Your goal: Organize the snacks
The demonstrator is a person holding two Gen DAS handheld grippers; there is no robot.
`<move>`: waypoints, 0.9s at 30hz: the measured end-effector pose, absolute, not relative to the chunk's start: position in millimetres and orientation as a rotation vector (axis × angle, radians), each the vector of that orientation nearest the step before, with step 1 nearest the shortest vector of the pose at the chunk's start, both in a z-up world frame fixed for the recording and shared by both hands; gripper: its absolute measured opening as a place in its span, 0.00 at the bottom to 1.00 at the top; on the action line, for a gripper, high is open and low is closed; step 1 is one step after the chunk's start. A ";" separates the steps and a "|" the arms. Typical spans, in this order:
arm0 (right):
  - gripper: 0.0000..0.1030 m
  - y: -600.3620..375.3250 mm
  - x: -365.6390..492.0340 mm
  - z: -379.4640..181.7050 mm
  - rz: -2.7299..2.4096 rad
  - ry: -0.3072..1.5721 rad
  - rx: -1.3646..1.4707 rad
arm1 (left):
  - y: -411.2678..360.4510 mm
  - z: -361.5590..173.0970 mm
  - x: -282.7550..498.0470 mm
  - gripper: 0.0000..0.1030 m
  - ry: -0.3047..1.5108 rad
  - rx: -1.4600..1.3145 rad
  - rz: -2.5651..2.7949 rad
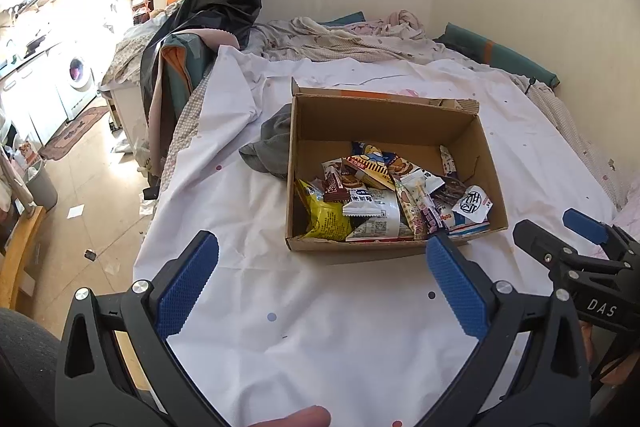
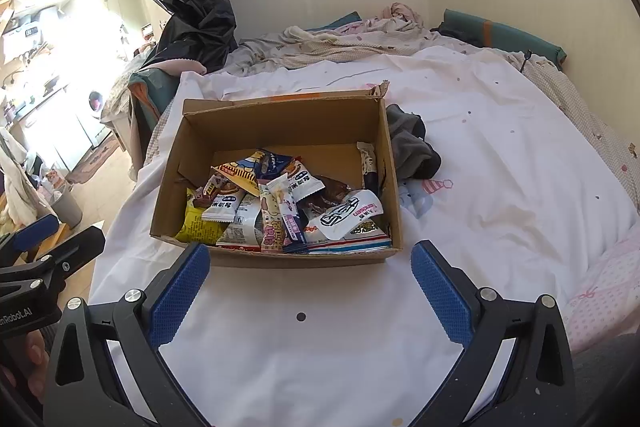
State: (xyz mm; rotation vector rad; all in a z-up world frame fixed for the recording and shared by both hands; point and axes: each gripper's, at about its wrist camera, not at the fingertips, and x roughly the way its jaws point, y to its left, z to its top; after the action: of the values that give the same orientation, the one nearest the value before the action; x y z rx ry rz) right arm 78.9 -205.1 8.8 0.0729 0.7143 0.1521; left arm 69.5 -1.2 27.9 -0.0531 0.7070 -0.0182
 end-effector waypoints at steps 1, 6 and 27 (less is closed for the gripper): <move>1.00 -204.3 79.6 8.7 0.152 0.715 0.073 | -1.3 27.9 69.4 1.00 0.707 -0.054 -0.018; 1.00 -204.3 79.4 8.7 0.153 0.715 0.074 | -1.3 27.9 69.3 1.00 0.707 -0.053 -0.016; 1.00 -201.9 79.3 7.3 0.155 0.726 0.068 | 0.2 26.7 69.0 1.00 0.709 -0.058 -0.011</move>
State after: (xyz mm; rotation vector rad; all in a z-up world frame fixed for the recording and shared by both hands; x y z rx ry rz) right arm 79.3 -201.9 7.3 0.0681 0.7256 0.1549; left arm 69.0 0.2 26.7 -0.0578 0.7088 -0.0106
